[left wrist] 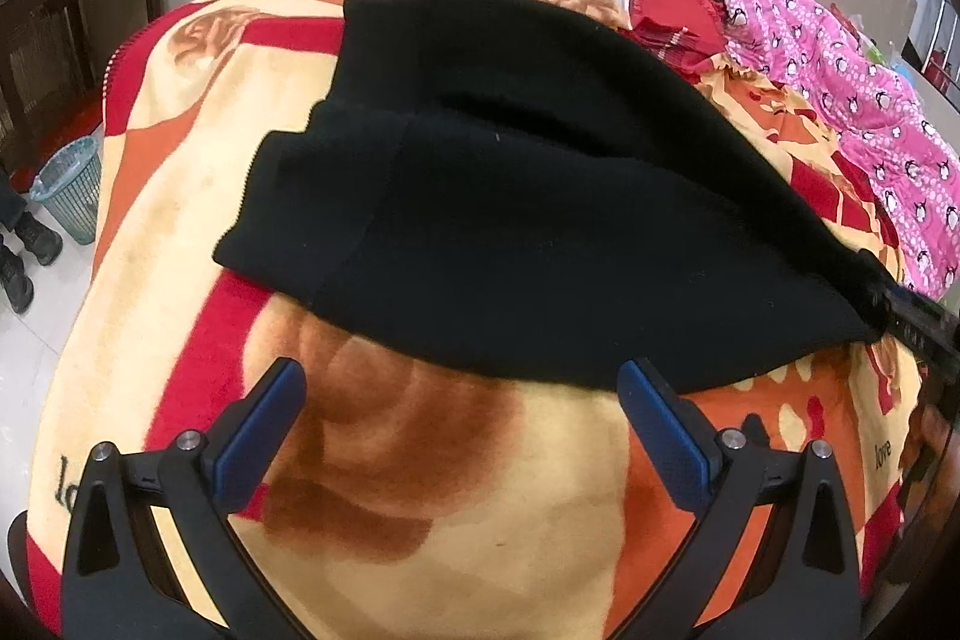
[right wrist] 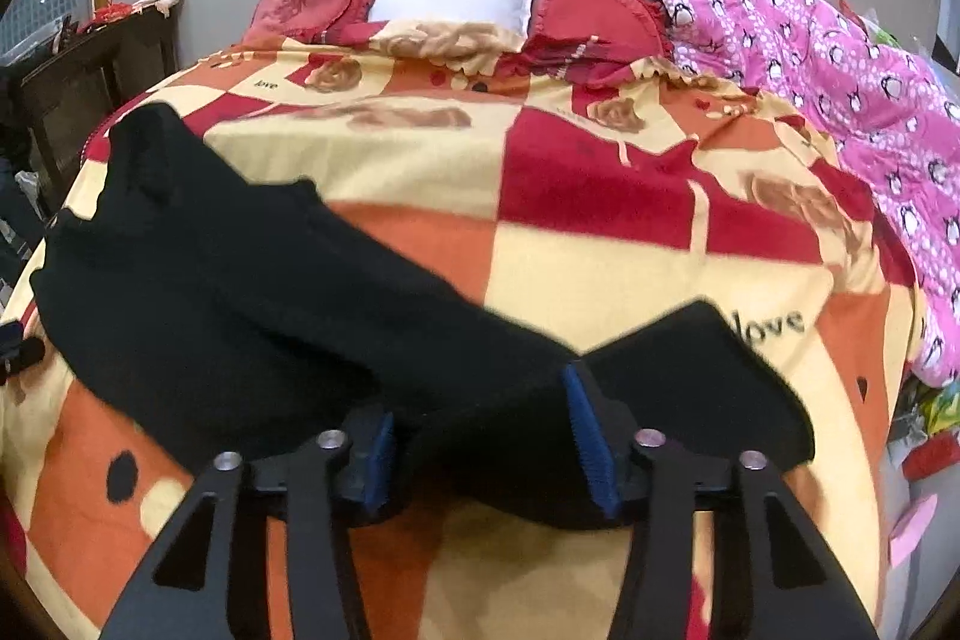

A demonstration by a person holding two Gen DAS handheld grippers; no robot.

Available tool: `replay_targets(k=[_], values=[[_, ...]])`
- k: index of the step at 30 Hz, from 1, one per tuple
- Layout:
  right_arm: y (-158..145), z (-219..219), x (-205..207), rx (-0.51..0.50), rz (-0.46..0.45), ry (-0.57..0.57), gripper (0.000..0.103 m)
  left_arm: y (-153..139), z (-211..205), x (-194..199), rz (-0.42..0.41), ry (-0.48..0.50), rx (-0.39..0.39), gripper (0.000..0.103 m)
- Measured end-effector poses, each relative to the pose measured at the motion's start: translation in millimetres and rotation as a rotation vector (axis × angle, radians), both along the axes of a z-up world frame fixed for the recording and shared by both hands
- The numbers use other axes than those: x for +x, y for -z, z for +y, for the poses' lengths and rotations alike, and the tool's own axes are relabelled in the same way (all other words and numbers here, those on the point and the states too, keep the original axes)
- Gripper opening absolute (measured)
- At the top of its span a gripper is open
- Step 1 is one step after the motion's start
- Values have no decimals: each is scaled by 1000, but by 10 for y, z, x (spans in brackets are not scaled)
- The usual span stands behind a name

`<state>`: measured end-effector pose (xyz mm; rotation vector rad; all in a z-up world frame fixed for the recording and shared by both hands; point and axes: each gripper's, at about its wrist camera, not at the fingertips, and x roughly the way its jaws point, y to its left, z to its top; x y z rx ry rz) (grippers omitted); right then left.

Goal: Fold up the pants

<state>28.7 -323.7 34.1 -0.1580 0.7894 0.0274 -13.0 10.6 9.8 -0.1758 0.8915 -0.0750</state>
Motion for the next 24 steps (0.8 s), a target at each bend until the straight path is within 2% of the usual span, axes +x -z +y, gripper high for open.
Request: replay_targets(k=[8,10,12,13,16,18,19,22,24], values=[[-339,-150,541,25,-81,56,33,-61,36,-24,-24,1,14,103],[-316,-190,714,16,-75,78,33,-66,48,-6,-25,-2,15,103],[-176,-228,894,26,-29,89,33,-80,76,0,-25,-9,-7,103],[-93,-254,964,39,-2,91,35,-95,97,-11,-29,-12,-27,103],[116,-370,984,94,70,113,54,-128,144,-70,-43,-12,-68,103],[88,-499,811,173,60,117,60,-135,158,-72,-36,-10,-68,103],[40,-562,686,187,44,127,68,-134,173,-71,-34,-13,-67,103],[-41,-643,273,156,-2,153,88,-113,252,-66,-36,-33,-69,103],[8,-677,-25,109,7,152,89,-60,316,-35,-16,-60,-74,103]])
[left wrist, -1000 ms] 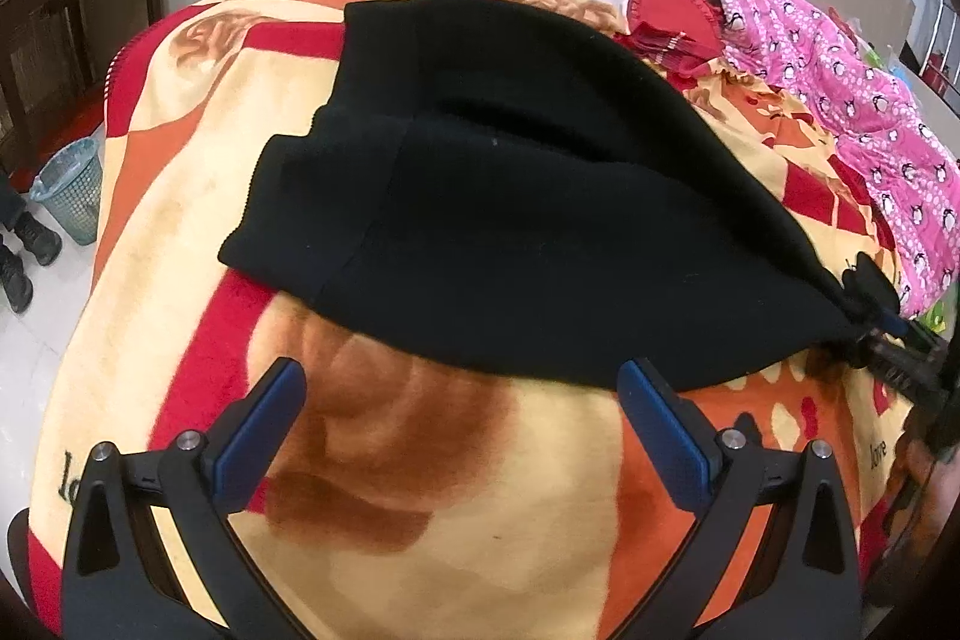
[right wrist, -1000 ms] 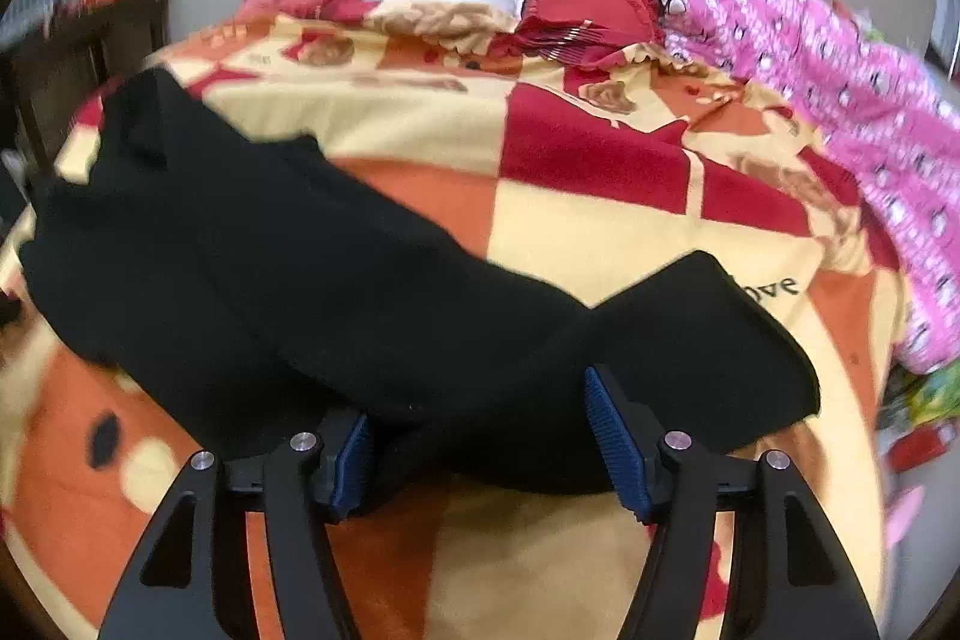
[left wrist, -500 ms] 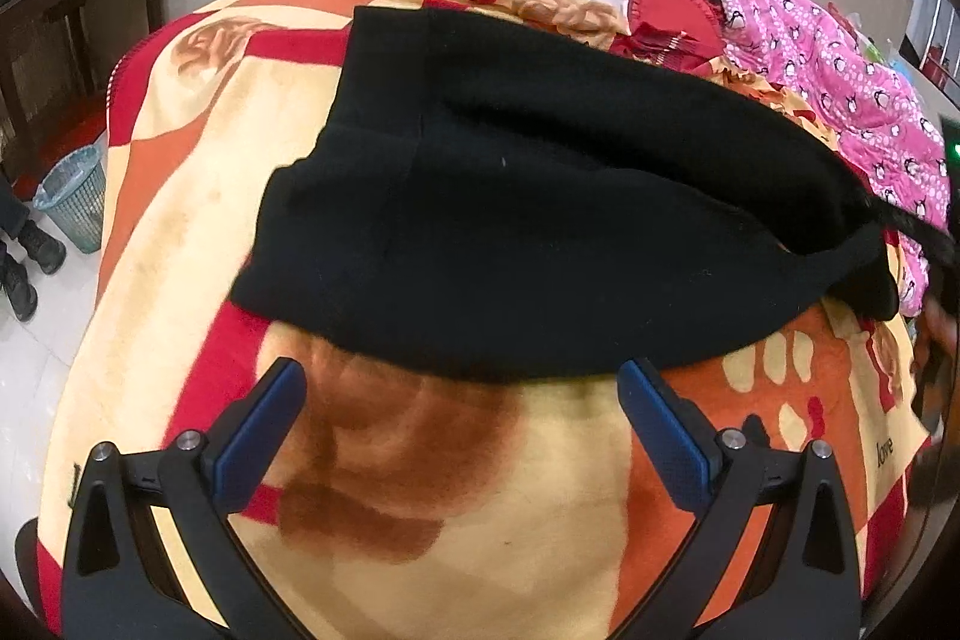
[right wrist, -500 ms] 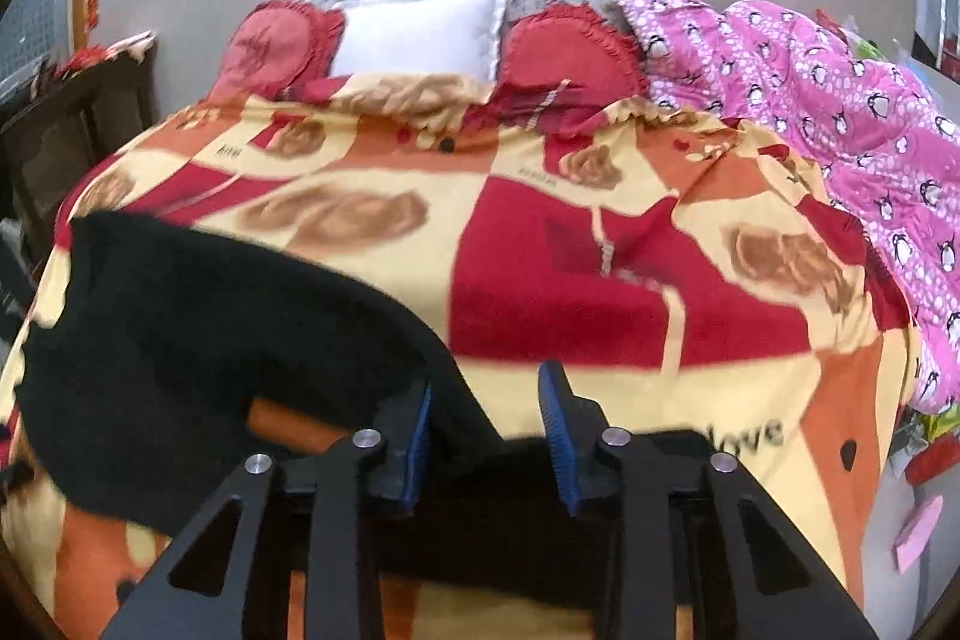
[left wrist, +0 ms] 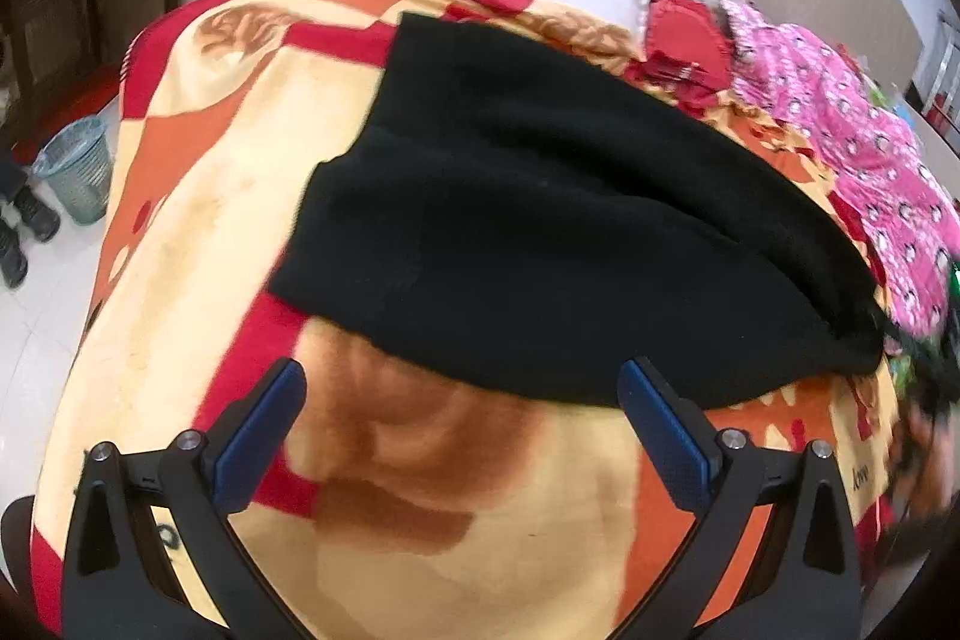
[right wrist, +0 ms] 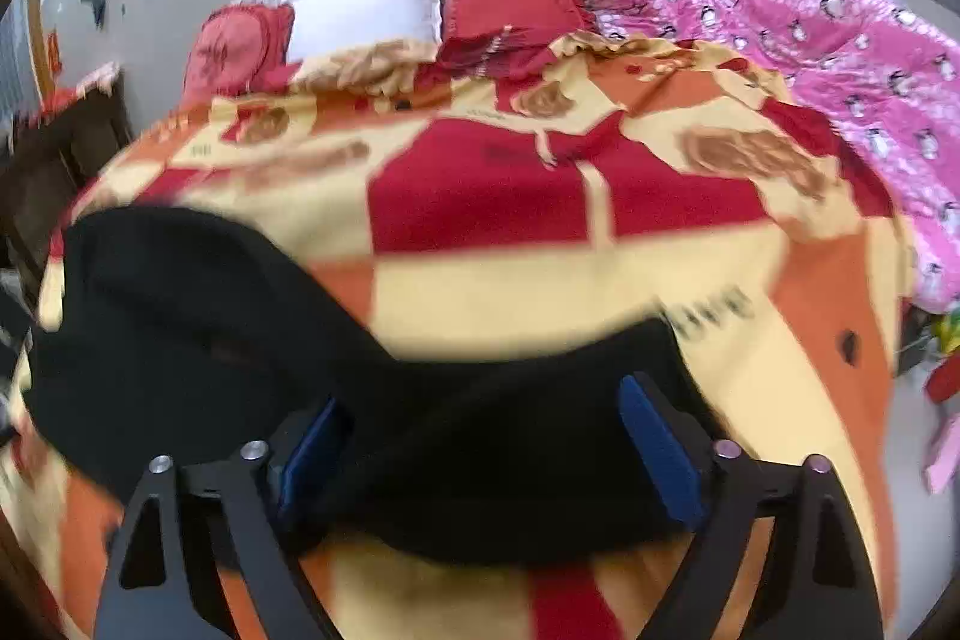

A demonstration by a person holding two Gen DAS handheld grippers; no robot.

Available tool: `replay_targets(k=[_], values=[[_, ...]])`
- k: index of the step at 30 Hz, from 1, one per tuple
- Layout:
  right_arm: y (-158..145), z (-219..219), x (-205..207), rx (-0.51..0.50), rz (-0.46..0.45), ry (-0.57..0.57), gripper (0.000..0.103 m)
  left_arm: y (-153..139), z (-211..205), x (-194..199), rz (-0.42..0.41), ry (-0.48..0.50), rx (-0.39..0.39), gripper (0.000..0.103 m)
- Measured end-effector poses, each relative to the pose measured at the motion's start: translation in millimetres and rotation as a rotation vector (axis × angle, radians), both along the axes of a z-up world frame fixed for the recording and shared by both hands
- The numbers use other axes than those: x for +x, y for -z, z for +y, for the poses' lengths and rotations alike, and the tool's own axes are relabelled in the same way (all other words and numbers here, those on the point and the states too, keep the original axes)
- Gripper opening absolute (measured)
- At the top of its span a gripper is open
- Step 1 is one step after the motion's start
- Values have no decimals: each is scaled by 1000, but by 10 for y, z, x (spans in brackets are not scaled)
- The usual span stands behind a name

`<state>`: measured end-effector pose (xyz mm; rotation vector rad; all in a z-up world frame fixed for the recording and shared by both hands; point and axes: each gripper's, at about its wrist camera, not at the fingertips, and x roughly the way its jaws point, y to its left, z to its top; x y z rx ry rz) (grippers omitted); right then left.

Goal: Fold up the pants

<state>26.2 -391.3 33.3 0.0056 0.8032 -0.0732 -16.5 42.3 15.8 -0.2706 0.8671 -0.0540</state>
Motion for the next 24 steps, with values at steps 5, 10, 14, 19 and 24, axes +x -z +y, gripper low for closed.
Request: replay_targets(k=[5,10,14,19,24], values=[[273,-193,-484,-44,109,52,89,108,54,108,43,-29,-41,103],[247,-447,-760,102,54,118,90,107,-84,271,51,2,-10,103],[333,-574,-843,151,51,192,90,98,-167,362,67,22,-7,103],[329,-835,-965,233,-13,287,97,74,-122,386,55,25,-84,103],[309,-772,-745,264,-28,212,11,41,-84,443,56,5,-67,13]])
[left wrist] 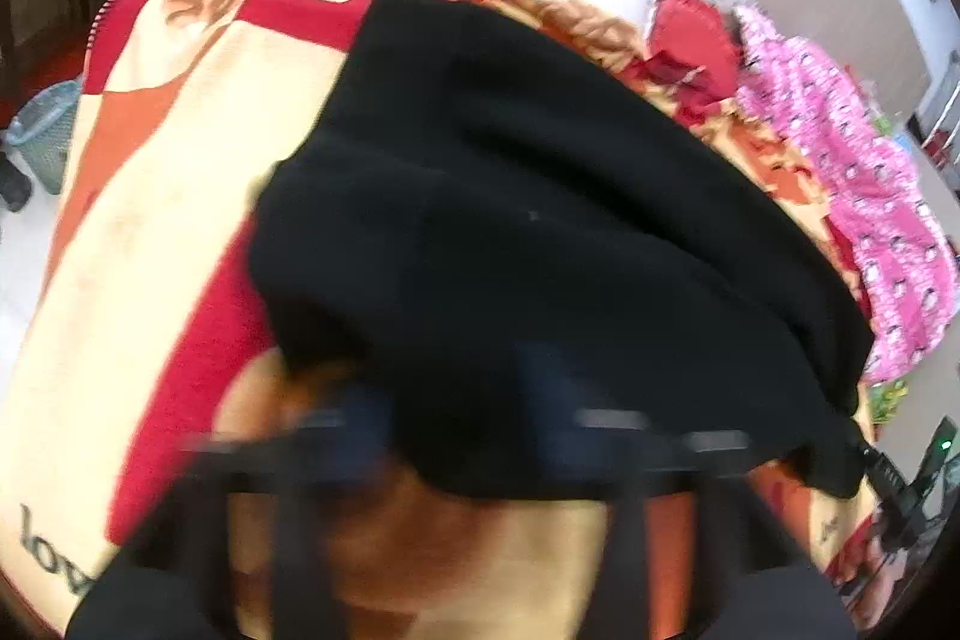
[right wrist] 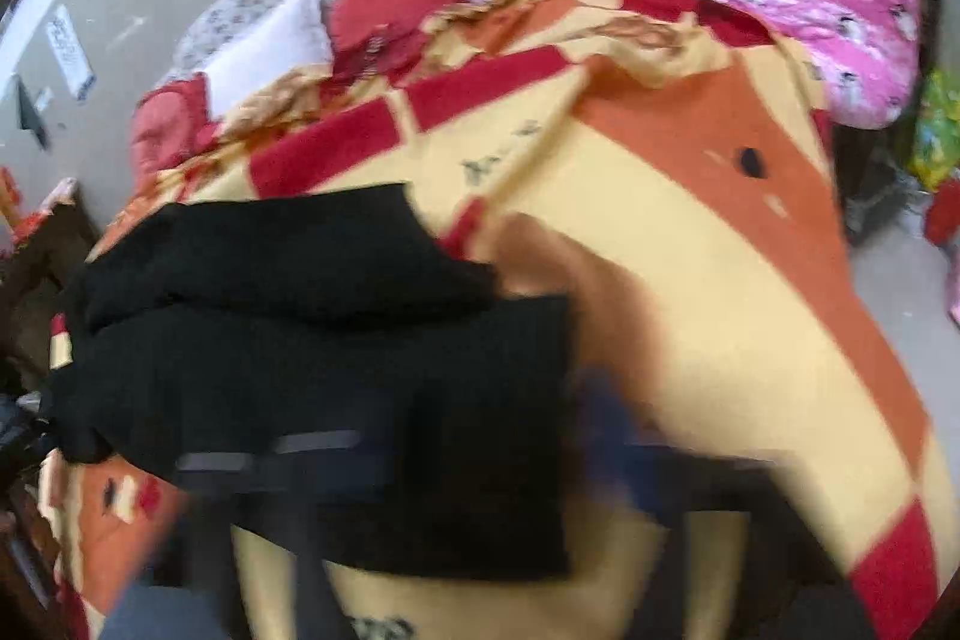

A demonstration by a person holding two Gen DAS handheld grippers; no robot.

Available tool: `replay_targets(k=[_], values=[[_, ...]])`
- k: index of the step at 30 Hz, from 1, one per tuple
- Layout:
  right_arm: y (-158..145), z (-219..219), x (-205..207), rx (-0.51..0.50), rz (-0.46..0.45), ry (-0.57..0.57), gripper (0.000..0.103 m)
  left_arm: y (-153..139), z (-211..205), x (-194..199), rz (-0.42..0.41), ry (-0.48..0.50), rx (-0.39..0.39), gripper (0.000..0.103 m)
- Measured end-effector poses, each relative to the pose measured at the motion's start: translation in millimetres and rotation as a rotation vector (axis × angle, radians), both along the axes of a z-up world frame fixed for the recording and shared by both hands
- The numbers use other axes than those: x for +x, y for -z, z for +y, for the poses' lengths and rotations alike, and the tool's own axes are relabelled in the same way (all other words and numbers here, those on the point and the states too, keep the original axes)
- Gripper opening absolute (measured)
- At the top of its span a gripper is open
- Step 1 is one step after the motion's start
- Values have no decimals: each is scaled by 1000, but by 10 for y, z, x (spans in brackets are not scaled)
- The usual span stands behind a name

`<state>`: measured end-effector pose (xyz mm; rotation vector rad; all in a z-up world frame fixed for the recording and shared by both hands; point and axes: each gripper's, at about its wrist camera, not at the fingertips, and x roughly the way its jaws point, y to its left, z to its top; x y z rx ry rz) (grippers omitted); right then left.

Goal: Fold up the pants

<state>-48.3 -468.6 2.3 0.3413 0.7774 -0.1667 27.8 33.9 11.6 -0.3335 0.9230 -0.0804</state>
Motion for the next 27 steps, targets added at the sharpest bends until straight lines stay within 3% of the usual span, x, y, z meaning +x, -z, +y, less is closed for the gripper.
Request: replay_targets(k=[4,8,14,17,20,23,25,27], values=[[-73,40,54,39,-49,-26,11,-72,73,-59,-15,37,-70,9],[-377,17,-169,39,-133,-41,11,-334,193,-260,-44,107,-148,9],[-743,-137,-517,40,-210,-35,11,-551,278,-605,-41,187,-154,8],[-723,-130,-598,12,-172,-44,11,-429,338,-753,-9,174,-134,9],[-404,-78,-497,-43,-31,-42,20,-97,326,-814,71,160,-75,11],[-162,-107,-357,-110,103,12,20,41,377,-878,102,132,-86,21],[-198,-114,-387,-99,89,21,23,-44,402,-920,97,120,-60,27],[-370,-49,-455,-91,19,10,42,-195,390,-959,67,120,14,28]])
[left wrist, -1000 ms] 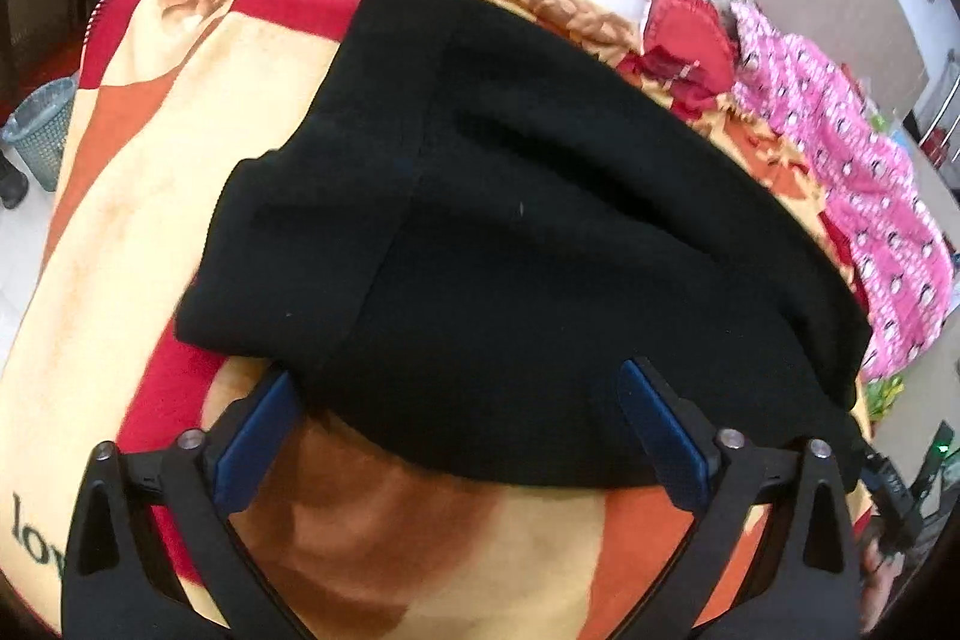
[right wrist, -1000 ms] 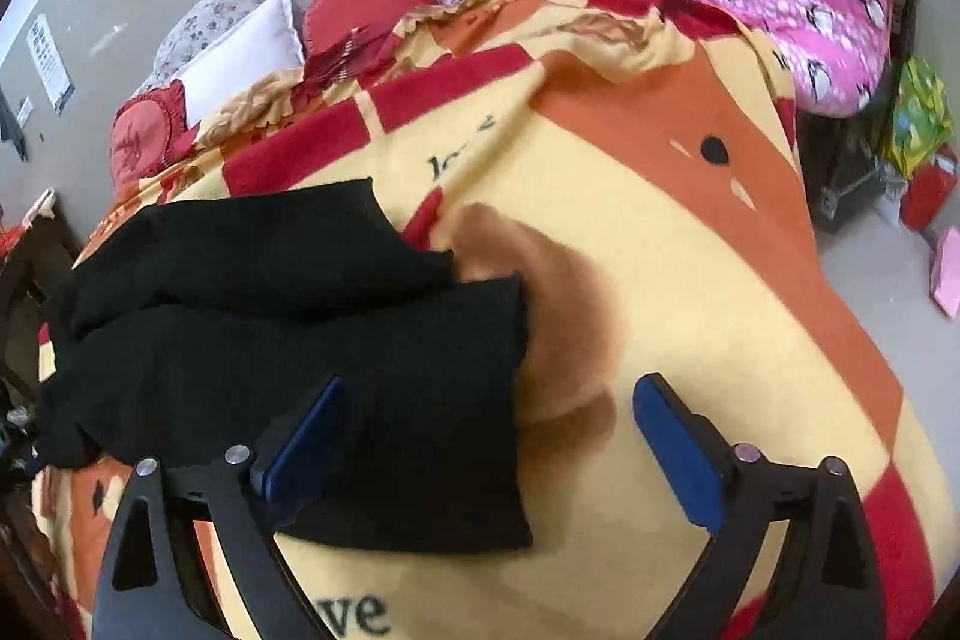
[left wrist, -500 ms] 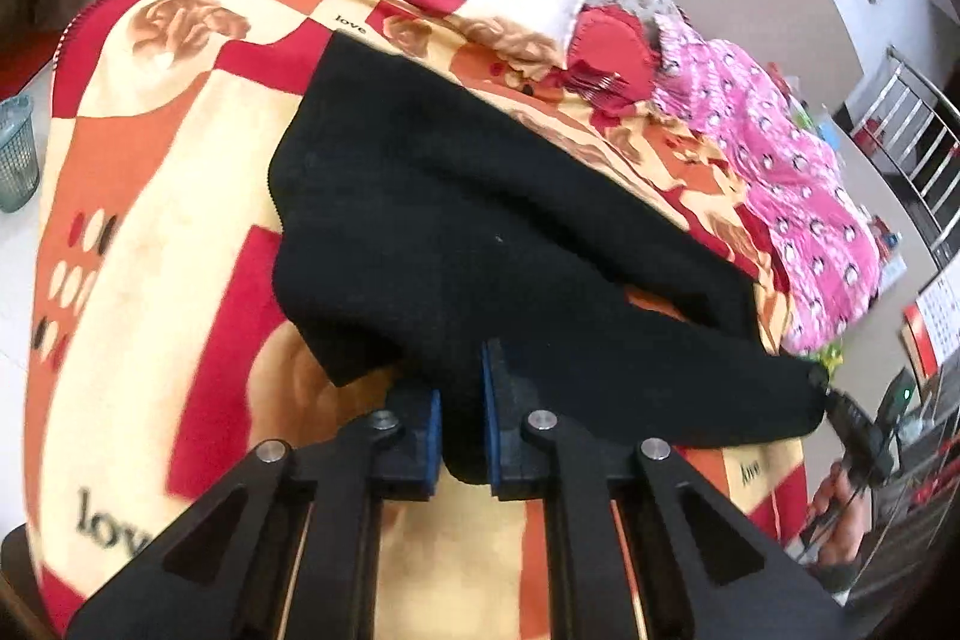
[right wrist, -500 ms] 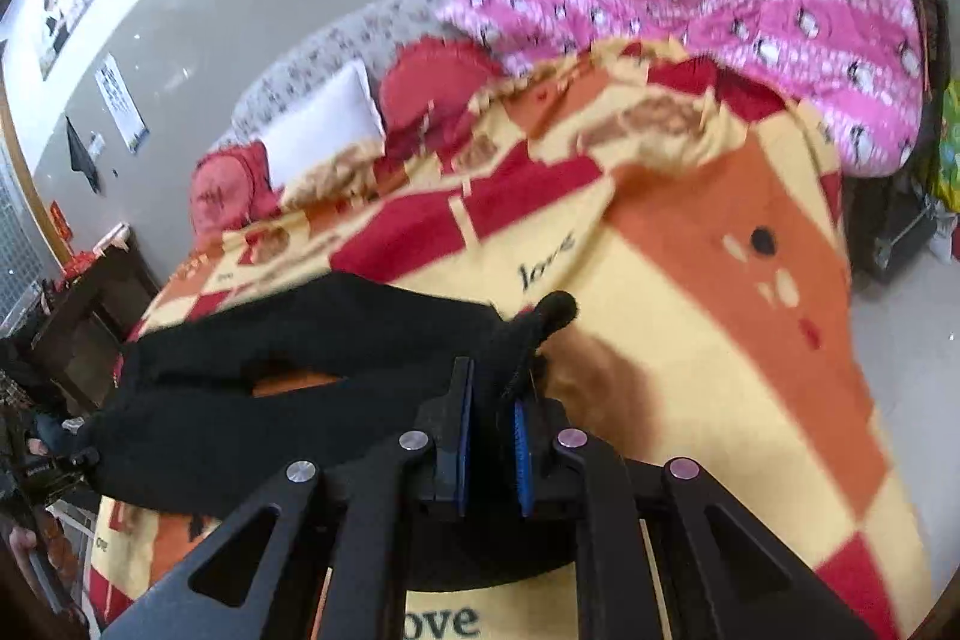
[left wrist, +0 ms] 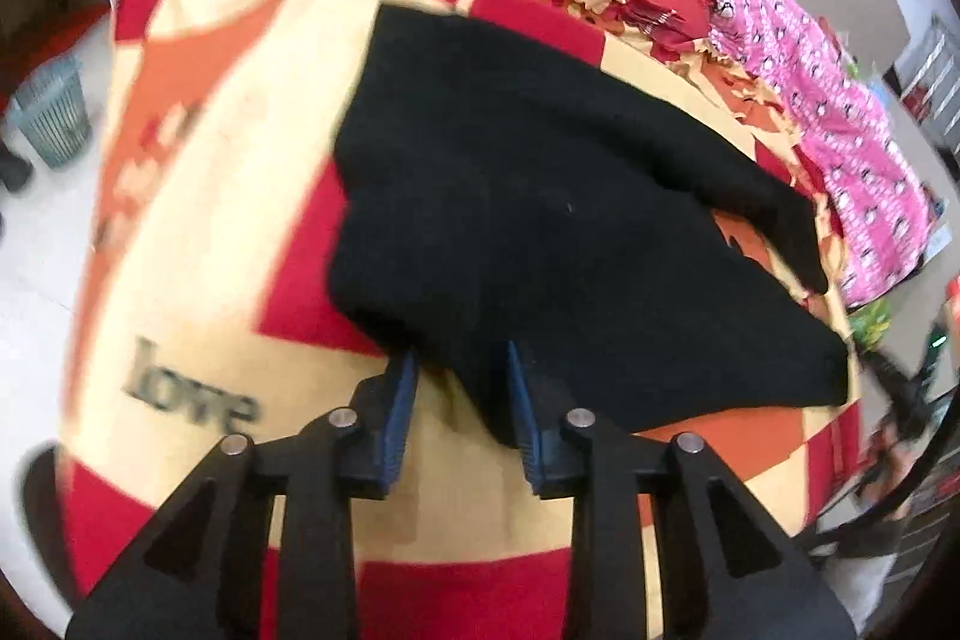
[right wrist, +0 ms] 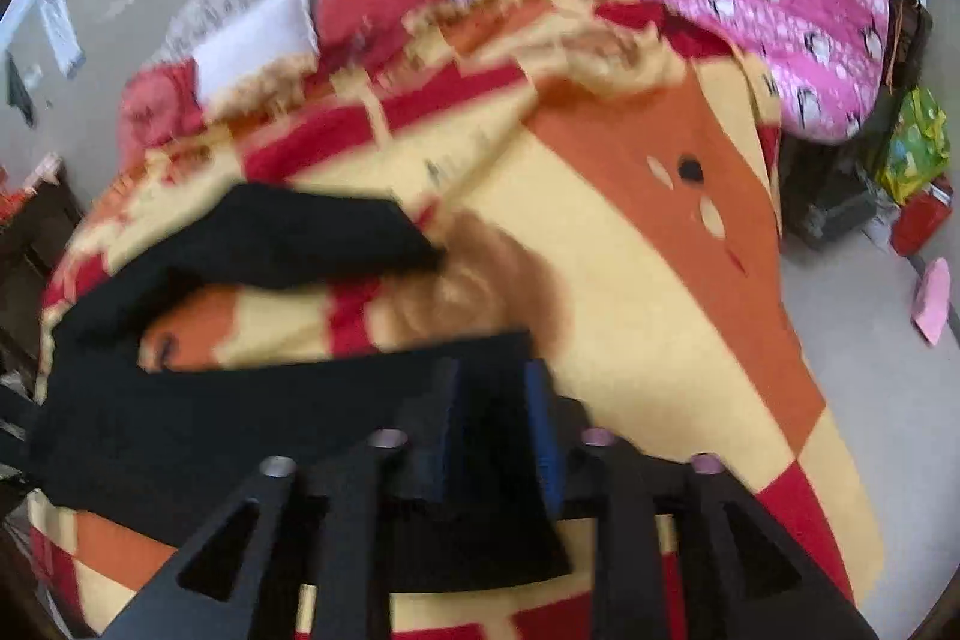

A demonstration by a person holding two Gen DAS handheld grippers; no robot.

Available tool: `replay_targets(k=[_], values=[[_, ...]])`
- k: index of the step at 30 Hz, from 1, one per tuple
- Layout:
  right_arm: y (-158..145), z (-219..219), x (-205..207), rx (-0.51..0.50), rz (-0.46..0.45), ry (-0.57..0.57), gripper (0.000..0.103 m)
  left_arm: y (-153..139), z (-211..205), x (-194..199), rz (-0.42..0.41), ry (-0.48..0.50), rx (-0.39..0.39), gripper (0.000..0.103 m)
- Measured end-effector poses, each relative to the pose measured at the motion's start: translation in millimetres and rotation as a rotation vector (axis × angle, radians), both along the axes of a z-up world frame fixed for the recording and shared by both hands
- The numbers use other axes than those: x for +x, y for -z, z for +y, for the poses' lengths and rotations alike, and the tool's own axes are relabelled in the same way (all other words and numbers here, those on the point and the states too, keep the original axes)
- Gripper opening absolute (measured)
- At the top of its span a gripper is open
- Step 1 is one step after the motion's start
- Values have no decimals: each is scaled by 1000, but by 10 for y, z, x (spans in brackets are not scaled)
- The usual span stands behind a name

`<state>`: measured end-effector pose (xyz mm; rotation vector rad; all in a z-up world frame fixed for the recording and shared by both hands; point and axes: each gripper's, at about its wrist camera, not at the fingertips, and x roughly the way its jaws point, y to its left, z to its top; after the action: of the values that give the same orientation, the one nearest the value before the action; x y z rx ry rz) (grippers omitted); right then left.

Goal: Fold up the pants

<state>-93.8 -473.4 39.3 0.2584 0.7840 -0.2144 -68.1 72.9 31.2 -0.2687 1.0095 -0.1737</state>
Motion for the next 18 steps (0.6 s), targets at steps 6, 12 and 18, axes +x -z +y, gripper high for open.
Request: replay_targets(k=[6,12,18], values=[[-203,726,158,23,-69,-269,53,-268,-134,39,-116,27,124,46],[193,1513,504,53,46,-521,53,-182,-130,74,-116,36,95,61],[287,1981,729,-39,124,-662,60,223,-27,308,16,17,68,61]])
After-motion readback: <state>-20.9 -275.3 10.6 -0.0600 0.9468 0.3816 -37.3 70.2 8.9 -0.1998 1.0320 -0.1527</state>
